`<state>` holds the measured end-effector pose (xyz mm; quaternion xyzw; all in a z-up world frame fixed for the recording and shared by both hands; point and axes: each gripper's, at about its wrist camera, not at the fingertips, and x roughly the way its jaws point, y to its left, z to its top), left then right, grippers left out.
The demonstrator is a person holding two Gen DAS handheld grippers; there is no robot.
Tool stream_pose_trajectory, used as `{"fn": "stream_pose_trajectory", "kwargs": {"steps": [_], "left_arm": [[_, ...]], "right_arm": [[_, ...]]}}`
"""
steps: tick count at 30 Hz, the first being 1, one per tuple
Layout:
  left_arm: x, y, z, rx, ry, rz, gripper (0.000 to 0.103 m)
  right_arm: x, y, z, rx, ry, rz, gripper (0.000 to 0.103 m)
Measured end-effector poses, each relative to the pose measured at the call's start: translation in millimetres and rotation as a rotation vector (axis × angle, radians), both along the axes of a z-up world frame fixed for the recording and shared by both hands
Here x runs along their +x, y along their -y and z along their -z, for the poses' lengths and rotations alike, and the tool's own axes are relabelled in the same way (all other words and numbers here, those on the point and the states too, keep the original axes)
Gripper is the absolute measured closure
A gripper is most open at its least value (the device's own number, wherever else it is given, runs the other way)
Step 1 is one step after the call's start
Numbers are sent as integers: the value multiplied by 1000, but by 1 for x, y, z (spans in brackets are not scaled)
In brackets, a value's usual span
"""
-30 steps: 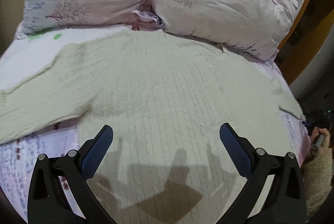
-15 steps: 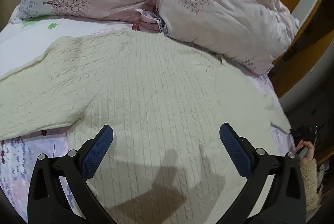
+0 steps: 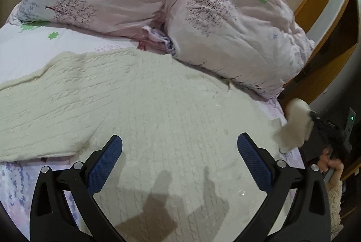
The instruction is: Fold small clothes
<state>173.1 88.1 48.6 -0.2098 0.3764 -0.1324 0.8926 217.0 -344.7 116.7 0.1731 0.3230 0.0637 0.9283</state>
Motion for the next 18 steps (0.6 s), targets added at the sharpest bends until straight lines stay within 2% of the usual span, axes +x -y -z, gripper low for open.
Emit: {"fn": "stream_pose_trajectory", "kwargs": {"steps": [1,3,5,7,9,10,12,15,18], "left_arm": [[0,2,0,-4,7,5,1],[1,3,0,-15,6,12,1],[2,2,1,-41,-6,17,1],[3,0,2,-59,-17,20,1],[4,-1,4,-68,-22,22,1],[6,-2,4,-74,-26,25,1],[9,-3,7,-94,-41,25,1],[16,-5,13,-159,-77,29,1],[19,-6,19,-197,-114,26,1]], "right_arm": [[5,-29,12,-13,-47,-86,100],[15,-67,37,-27,-141,-188,100],[21,-92,67,-30,-260,-248,99],[26,-92,84,32,-338,-253,92],[27,-83,84,114,-354,-220,76],[29,-76,80,152,-347,-184,63],[30,-73,70,142,-331,-141,60],[36,-88,58,140,-319,-167,60],[41,-105,57,85,-342,-180,60]]}}
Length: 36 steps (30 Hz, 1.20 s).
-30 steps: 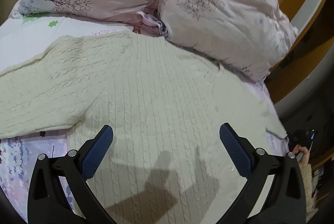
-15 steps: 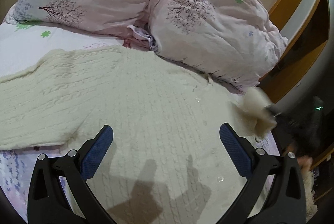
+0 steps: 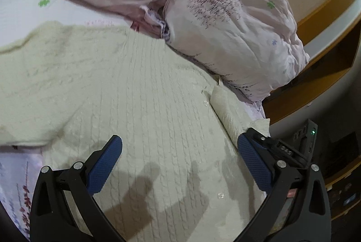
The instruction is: Fold small clothes
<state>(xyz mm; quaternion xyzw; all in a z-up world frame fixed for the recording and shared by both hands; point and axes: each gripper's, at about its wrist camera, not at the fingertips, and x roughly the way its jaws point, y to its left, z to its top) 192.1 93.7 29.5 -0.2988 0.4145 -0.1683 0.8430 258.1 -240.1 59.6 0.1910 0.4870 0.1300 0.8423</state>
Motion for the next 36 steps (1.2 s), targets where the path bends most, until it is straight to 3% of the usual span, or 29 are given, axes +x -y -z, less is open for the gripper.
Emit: {"fn": "stream_pose_trajectory", "kwargs": {"steps": [2,3,4,5,9,11,14,16,19,22,29,31,35,36], "left_arm": [[-1,-2,2,-6,-12,-1,1],[-2,-3,3,-9,-14,-3,1],[-3,-6,4,-10,-15,-8,1],[-3,-8,4,-10,-15,-12,1],[-5,-17,4,-32,-10,-30,1],[-4,-18,5,-53,-10,-25,2],[-1,-13,10,-77,-30,-11,6],[1,-9,15,-98,-48,1,12],[3,-2,20,-119,-81,3,14],[6,2,20,-118,-93,-4,14],[16,24,25,-202,-179,30,23],[19,31,27,-209,-197,29,25],[27,42,27,-187,-207,16,33],[29,44,27,-186,-208,10,39]], "right_arm": [[7,-6,10,3,-54,20,61],[8,-7,14,16,-67,21,67],[10,-10,15,21,-61,14,92],[12,-17,12,7,-35,6,97],[-3,-33,-30,1,234,78,97],[-17,-51,-45,-25,335,44,97],[-20,-91,-29,-109,261,-147,87],[-28,-112,-10,-108,170,-271,83],[-39,-106,-6,-40,119,-278,64],[-46,-69,-10,55,79,-178,61],[-78,88,10,319,-46,371,60],[-82,117,18,352,-65,489,60],[-80,141,32,403,-94,572,60],[-78,144,35,408,-96,586,60]]}}
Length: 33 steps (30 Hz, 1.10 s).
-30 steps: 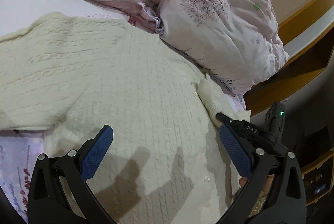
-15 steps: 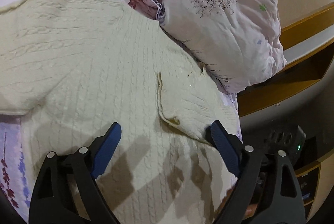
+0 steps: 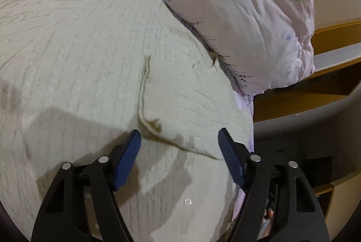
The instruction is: Fold small clothes
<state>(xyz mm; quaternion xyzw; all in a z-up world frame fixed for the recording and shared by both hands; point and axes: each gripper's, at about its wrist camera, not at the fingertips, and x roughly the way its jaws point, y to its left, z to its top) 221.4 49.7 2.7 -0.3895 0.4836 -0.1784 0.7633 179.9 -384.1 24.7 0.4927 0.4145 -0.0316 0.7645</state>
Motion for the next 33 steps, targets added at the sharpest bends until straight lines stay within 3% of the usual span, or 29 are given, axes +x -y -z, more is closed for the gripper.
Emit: {"fn": "stream_pose_trajectory", "kwargs": {"steps": [3,4,5,6,7,8,12,16,19,22,23,24,25,26,30,33], "left_arm": [[11,4,2,14,-11,-12,55],[17,7,2,30,-3,-9,65],[21,9,1,43,7,1,72],[25,11,0,59,16,12,85],[30,12,-3,87,29,18,95],[32,13,-7,111,48,23,97],[32,2,-28,197,152,7,98],[32,-20,-30,321,168,-53,98],[33,-25,-23,378,149,-61,98],[32,-27,-21,401,144,-65,98],[33,-27,-21,402,141,-71,98],[34,-29,-21,401,140,-76,98],[34,-27,-21,404,139,-78,98],[35,-26,-21,409,137,-77,98],[33,-17,-13,429,121,-62,98],[30,-15,-11,438,127,-64,98]], "right_arm": [[9,4,5,-11,2,17,60],[16,4,6,-28,12,23,68],[21,2,5,-45,18,23,82],[23,4,2,-62,29,18,91],[26,2,-1,-83,44,9,95],[25,-4,-9,-117,87,0,96],[9,-24,-32,-247,212,-62,97],[14,-51,-24,-341,140,-158,97],[18,-57,-11,-316,98,-196,90],[19,-48,-6,-247,107,-153,76],[19,-43,-7,-255,121,-123,76],[20,-37,-9,-272,134,-93,76],[19,-33,-11,-307,133,-60,89],[19,-32,-11,-331,125,-40,95],[11,-24,-1,-354,32,32,95],[4,-32,-4,-402,22,34,95]]}}
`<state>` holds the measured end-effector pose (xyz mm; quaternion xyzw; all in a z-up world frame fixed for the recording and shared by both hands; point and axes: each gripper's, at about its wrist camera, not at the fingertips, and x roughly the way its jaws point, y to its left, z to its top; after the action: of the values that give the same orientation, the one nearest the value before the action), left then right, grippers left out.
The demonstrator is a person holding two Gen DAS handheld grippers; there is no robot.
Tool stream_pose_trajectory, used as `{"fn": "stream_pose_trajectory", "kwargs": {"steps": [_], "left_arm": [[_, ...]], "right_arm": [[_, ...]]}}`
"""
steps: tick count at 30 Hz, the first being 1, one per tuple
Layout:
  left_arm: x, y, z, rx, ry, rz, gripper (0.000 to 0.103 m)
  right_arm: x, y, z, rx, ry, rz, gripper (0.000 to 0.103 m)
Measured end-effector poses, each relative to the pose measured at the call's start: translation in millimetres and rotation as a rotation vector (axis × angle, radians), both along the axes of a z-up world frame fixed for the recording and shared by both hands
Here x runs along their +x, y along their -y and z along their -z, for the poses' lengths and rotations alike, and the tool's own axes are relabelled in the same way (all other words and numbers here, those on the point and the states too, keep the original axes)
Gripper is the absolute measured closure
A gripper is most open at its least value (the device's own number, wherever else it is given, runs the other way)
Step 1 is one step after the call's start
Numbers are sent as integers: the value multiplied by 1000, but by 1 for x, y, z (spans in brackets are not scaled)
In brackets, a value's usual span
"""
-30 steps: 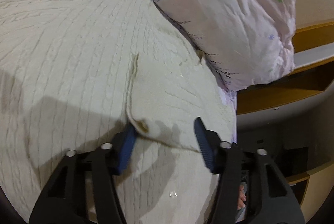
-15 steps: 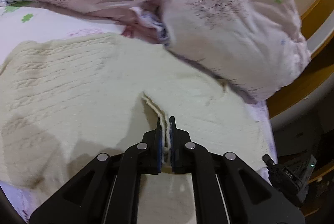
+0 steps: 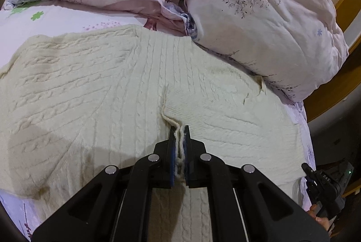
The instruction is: Fold small clothes
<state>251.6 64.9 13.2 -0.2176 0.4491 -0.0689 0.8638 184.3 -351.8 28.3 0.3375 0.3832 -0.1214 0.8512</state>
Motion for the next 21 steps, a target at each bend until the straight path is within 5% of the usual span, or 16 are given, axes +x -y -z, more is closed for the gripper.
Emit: {"fn": "stream_pose_trajectory", "kwargs": {"steps": [3,4,5,7,10,15,21], "left_arm": [[-1,-4,2,-34,-11,2,98],[-2,-6,1,-48,-18,0,97],[-3,-8,1,-55,-20,-4,95],[-7,-13,-3,-58,-21,-7,82],[-19,-24,-13,-70,0,-23,57],[-63,-60,-35,-99,67,-48,43],[-140,-137,-29,-135,73,-217,43]], "right_arm": [[-9,-11,-13,-69,-42,27,62],[-16,-16,-21,-123,-44,70,33],[-23,-18,-26,-154,-20,87,29],[-31,-29,-40,-218,44,71,30],[-17,-69,-53,-226,117,-190,31],[13,-155,-41,-314,62,-564,45],[33,-222,-11,-496,-24,-743,48]]}}
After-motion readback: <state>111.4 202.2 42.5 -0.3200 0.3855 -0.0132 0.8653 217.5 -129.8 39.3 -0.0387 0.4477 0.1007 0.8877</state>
